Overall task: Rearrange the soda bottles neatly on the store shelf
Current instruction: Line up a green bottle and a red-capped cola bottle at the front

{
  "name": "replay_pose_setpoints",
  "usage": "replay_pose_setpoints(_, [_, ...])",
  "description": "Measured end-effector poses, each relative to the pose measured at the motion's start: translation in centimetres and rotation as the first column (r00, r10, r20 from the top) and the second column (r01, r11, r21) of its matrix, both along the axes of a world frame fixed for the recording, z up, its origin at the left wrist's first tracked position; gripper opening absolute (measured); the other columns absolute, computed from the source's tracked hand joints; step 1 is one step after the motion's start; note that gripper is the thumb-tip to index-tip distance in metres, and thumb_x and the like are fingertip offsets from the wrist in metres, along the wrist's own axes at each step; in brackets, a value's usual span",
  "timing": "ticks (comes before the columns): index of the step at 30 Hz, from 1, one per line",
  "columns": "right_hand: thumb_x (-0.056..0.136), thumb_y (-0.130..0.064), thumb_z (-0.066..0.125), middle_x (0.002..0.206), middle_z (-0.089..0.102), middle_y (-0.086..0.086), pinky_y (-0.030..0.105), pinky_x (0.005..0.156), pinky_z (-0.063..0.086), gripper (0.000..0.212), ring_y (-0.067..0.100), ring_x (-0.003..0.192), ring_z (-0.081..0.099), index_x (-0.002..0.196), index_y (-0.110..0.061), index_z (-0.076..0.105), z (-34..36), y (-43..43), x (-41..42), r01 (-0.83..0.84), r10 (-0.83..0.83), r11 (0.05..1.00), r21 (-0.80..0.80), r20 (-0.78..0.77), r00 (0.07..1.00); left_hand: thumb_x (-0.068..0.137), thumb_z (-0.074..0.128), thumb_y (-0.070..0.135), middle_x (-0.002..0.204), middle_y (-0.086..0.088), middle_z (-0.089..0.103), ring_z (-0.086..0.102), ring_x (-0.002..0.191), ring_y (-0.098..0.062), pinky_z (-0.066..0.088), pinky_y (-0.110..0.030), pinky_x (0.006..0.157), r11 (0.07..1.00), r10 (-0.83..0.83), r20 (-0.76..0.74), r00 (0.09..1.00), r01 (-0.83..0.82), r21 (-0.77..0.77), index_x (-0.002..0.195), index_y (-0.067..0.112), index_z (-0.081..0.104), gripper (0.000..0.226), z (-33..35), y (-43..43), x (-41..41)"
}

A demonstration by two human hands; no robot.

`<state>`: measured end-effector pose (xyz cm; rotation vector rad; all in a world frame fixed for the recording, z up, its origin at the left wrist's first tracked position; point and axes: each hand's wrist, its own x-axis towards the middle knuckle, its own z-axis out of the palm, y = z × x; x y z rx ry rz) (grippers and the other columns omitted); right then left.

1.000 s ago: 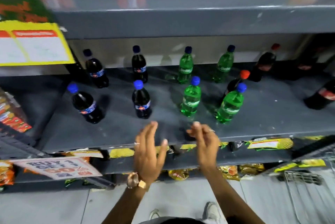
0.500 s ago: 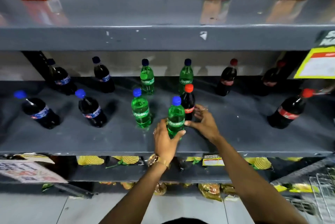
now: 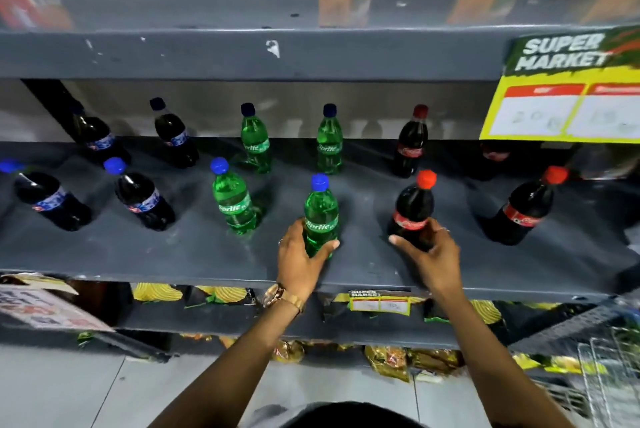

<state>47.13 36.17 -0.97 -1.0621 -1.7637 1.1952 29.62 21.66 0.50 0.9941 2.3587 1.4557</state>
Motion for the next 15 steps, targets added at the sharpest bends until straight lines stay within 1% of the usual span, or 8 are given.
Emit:
replay_pose_setpoints(2, [0.066,-0.028,0.088,0.095,0.072,-0.006,0.015,0.080,0.050,0.048,-0.010,0.086,0.064,0.107,-0.014,0.066,0.0,0.8,1.5,0.096,-0.096,0.995,0.017,0.003,0.995,0.070,0.081,0.034,0.109,-0.015,0.068,0.064,0.101,-0.032,0.053,-0.048,0.087,1.000,-0.004,0.010,1.000,0.004,0.017,0.114,0.004,0.057,0.059,0.1,1.1,0.8])
replay_pose_setpoints(3, [0.066,-0.029,0.088,0.094,0.072,-0.006,0.019,0.080,0.051,0.048,-0.008,0.087,0.065,0.106,-0.016,0.066,0.1,1.1,1.9,0.125,-0.125,0.992,0.021,0.001,0.992,0.069,0.081,0.034,0.109,-0.015,0.068,0.065,0.101,-0.032,0.053,-0.049,0.087,1.000,-0.005,0.015,1.000,0.005,0.026,0.113,0.004,0.057,0.058,0.2,1.7,1.1])
replay_pose_setpoints(6, [0.064,-0.030,0.089,0.095,0.073,-0.002,0.026,0.081,0.051,0.047,0.009,0.089,0.068,0.104,-0.017,0.066,0.3,1.8,1.5,0.138,-0.138,0.989,0.049,0.004,0.990,0.069,0.082,0.034,0.108,-0.013,0.070,0.065,0.100,-0.032,0.053,-0.049,0.088,0.999,-0.010,0.032,0.999,0.009,0.031,0.112,0.006,0.058,0.057,0.2,2.9,1.2])
replay_pose_setpoints(9, [0.063,-0.030,0.089,0.100,0.074,0.003,0.034,0.086,0.054,0.050,0.017,0.093,0.069,0.104,-0.016,0.066,0.2,2.3,0.5,0.121,-0.121,0.991,0.060,0.001,0.993,0.068,0.082,0.037,0.108,-0.010,0.070,0.064,0.100,-0.030,0.052,-0.049,0.090,1.000,-0.017,0.070,0.997,0.016,0.014,0.111,0.010,0.057,0.057,0.2,3.4,0.8])
replay_pose_setpoints(13, [0.063,-0.031,0.089,0.105,0.073,0.005,0.036,0.090,0.055,0.056,0.017,0.097,0.069,0.111,-0.017,0.065,0.0,2.4,0.1,0.113,-0.112,0.992,0.056,-0.020,0.993,0.066,0.082,0.040,0.105,-0.007,0.071,0.065,0.098,-0.028,0.053,-0.049,0.089,1.000,0.000,0.060,0.998,-0.001,0.029,0.110,0.012,0.058,0.058,-0.1,3.4,0.6])
replay_pose_setpoints(15, [0.059,-0.039,0.089,0.107,0.073,0.002,0.033,0.090,0.054,0.065,0.014,0.098,0.068,0.115,-0.018,0.063,-0.1,2.1,0.2,0.136,-0.134,0.989,0.061,-0.034,0.990,0.065,0.082,0.041,0.102,-0.007,0.071,0.064,0.094,-0.028,0.051,-0.047,0.088,0.998,0.037,0.025,0.999,-0.038,0.042,0.107,0.012,0.059,0.056,-0.4,3.5,0.7])
